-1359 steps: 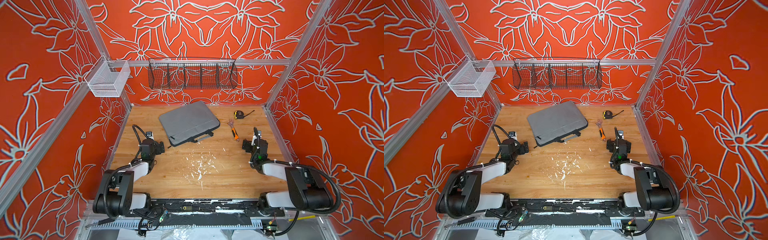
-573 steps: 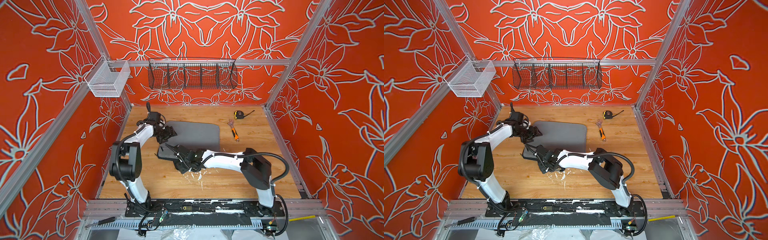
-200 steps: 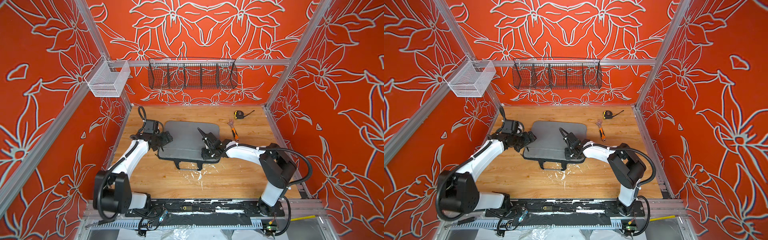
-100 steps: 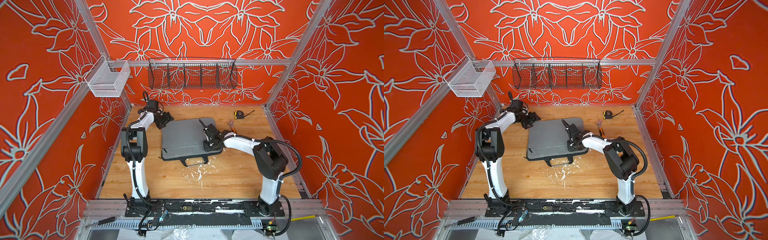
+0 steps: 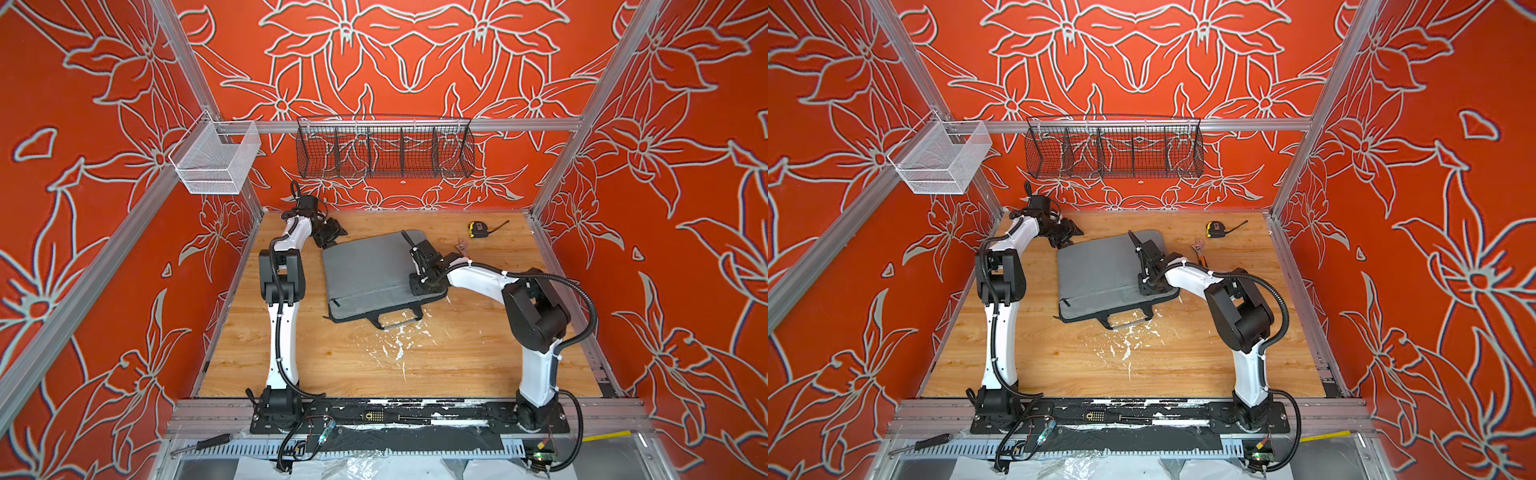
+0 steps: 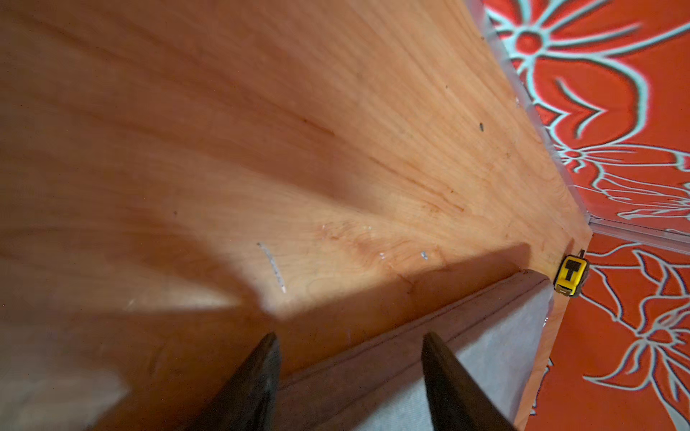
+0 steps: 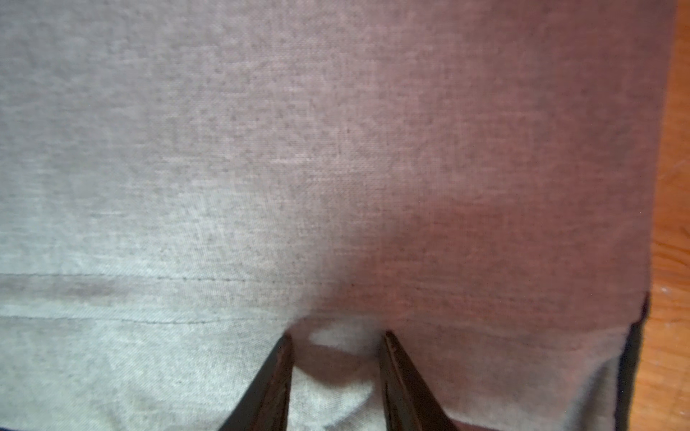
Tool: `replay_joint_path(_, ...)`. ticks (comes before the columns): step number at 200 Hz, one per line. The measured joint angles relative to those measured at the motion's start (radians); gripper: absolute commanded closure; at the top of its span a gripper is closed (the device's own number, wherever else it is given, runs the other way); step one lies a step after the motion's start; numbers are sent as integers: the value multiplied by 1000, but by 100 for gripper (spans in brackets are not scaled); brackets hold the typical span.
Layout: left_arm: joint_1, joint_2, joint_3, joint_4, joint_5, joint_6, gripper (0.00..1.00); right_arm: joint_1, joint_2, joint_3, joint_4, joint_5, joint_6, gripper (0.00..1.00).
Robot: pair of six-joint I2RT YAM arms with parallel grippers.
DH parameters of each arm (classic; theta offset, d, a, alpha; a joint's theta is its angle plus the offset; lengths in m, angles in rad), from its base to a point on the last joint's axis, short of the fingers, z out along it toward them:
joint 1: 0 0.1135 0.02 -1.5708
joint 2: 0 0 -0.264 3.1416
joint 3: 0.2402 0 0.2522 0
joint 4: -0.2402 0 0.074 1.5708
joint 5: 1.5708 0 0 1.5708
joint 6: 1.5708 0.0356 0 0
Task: Open the zippered laptop bag and take out the laptop
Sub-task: Move the zippered laptop bag to the center of the board.
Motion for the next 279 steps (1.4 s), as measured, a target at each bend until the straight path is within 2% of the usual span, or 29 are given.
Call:
replay_joint_path(30,11,-185,-314,130,-17,0,39,-6,30,44,-27,-1,-11,59)
replay_joint_path(61,15,-364,-579,165,-61,6,38,-23,72,108,-43,-11,-27,58)
replay_joint_path(102,16,-593,-921,249,-135,-3,37,-36,183,302,-127,-32,-61,56)
replay_joint_path(129,-1,-694,-1075,287,-144,-23,36,-33,240,435,-185,-56,-84,55)
replay_joint_path(149,-46,-732,-1128,293,-144,-31,35,-8,225,460,-198,-82,-92,55)
replay_joint_path(167,-78,-766,-1167,292,-150,-33,34,20,167,411,-197,-103,-93,54)
replay_joint_path(198,-89,-826,-1198,240,-188,-18,33,61,-22,250,-203,-121,-88,54)
replay_joint_path(236,-92,-938,-1198,144,-264,16,33,71,-258,-12,-155,-109,-34,52)
replay_joint_path(260,-124,-1019,-1198,109,-307,26,33,65,-327,-156,-140,-82,5,50)
replay_joint_path(279,-183,-1061,-1210,106,-326,22,33,52,-337,-234,-137,-60,31,48)
